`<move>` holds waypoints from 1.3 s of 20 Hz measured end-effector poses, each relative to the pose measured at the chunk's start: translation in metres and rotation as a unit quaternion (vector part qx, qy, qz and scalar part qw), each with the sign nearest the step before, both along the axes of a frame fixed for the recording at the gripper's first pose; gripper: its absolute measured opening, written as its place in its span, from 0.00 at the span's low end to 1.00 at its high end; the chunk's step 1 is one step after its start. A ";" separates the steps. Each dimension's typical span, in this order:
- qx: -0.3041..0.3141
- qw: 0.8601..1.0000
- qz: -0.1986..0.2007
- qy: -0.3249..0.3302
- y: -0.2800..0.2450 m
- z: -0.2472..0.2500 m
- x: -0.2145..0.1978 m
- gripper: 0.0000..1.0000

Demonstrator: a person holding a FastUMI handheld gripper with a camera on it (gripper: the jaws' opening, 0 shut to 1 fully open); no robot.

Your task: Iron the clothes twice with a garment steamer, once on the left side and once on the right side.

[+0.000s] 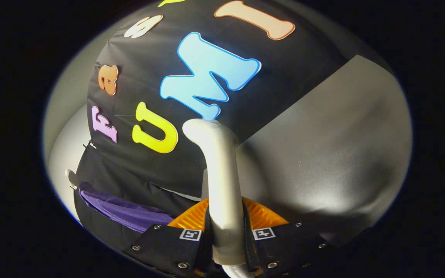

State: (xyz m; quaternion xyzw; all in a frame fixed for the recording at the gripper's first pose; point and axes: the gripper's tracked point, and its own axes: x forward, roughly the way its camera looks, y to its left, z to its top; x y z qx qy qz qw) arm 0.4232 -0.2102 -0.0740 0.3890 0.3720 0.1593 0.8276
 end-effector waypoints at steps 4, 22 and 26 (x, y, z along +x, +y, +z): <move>-0.030 0.999 -0.020 -0.033 0.010 0.014 -0.043 0.33; -0.167 0.968 -0.132 -0.135 0.140 0.081 -0.229 0.33; -0.195 0.951 -0.161 -0.176 0.178 0.105 -0.229 0.33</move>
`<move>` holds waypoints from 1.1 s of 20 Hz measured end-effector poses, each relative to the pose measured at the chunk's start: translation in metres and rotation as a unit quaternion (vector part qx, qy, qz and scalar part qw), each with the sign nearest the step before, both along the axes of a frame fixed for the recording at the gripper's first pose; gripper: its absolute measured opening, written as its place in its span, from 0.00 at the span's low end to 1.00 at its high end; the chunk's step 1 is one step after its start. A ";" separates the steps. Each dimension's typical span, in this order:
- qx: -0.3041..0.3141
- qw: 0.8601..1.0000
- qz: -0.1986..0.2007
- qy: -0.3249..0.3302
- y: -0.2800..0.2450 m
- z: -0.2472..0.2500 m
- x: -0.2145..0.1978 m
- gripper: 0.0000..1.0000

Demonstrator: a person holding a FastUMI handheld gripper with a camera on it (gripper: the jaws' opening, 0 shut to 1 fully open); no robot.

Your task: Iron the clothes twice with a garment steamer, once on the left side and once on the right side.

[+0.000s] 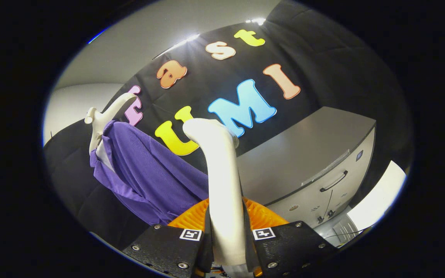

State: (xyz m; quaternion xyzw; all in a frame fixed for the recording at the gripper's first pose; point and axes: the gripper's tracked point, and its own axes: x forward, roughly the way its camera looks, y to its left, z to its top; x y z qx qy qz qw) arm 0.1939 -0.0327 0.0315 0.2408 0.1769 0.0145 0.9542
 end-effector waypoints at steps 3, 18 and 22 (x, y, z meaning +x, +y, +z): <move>-0.054 0.998 -0.005 -0.037 0.028 0.021 0.003 0.33; -0.221 0.960 -0.013 -0.170 0.148 0.071 0.032 0.34; -0.237 0.954 -0.021 -0.183 0.151 0.079 0.038 0.34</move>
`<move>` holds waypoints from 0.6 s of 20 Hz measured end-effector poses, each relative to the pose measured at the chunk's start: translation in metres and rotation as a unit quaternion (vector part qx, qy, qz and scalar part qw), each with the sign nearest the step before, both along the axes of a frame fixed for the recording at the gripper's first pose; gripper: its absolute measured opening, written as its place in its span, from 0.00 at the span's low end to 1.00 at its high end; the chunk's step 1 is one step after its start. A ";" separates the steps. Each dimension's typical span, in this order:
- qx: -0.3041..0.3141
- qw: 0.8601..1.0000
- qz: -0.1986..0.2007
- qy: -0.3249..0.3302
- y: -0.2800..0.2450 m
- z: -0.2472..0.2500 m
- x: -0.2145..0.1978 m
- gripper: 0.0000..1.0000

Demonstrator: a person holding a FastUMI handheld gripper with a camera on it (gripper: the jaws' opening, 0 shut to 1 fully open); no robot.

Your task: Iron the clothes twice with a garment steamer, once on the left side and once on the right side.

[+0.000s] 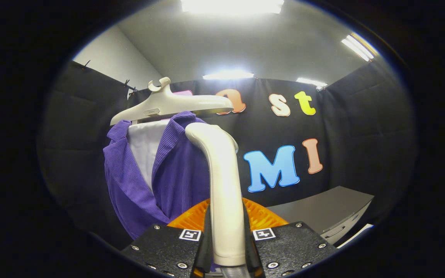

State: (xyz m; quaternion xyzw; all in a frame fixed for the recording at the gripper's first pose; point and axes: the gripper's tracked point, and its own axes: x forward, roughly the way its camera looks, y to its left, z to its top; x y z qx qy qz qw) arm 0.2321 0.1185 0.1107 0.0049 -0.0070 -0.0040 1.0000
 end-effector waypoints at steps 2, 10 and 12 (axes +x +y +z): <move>-0.016 1.000 -0.010 0.005 -0.001 -0.007 -0.001 0.34; -0.051 0.998 -0.017 0.020 0.000 -0.048 -0.017 0.34; -0.062 0.998 -0.011 0.030 0.003 -0.065 -0.022 0.34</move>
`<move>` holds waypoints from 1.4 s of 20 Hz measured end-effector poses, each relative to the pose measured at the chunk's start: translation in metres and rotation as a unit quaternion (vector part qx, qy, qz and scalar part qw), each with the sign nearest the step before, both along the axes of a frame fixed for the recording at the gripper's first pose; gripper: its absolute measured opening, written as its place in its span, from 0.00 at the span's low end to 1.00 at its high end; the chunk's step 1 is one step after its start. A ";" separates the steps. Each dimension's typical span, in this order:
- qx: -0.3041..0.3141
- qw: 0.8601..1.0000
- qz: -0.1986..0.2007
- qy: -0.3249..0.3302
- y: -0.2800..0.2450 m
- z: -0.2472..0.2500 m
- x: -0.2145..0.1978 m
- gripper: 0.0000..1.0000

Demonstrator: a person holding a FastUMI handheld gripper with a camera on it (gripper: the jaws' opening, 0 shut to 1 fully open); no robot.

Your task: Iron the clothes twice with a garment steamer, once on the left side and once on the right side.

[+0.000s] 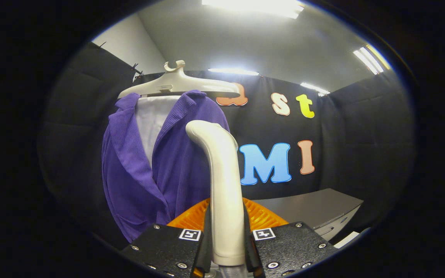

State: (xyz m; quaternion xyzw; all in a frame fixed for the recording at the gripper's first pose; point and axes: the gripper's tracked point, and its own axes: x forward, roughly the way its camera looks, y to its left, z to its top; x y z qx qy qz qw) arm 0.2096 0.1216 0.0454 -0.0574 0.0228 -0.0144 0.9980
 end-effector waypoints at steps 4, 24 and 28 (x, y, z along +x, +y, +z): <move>-0.022 0.999 0.009 0.027 0.000 -0.046 -0.010 0.34; -0.068 0.977 0.048 0.196 -0.016 -0.228 -0.076 0.34; -0.072 0.966 0.063 0.241 -0.014 -0.258 -0.090 0.34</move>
